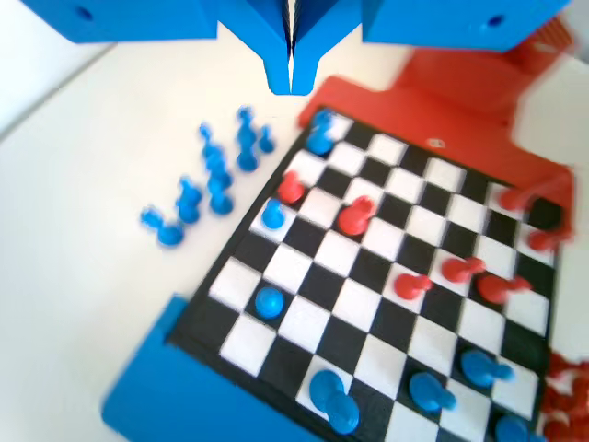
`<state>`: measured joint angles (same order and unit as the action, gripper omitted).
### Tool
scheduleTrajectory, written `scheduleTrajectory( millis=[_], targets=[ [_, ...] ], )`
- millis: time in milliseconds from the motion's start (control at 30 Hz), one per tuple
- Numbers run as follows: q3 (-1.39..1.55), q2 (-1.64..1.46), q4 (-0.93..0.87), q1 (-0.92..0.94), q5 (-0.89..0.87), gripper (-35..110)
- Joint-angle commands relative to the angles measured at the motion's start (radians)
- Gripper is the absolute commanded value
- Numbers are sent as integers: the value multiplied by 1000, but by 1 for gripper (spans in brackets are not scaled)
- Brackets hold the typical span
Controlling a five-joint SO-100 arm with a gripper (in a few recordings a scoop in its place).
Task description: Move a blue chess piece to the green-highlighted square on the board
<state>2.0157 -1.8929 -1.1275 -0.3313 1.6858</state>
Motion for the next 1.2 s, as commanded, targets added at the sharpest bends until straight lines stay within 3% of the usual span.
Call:
scheduleTrajectory(
  millis=[0,500,1167],
  targets=[
    [-72,-209,-138,54,-54,1],
    [-104,-603,-555,299,-32,1],
    [124,-997,-551,353,35,1]
  ],
)
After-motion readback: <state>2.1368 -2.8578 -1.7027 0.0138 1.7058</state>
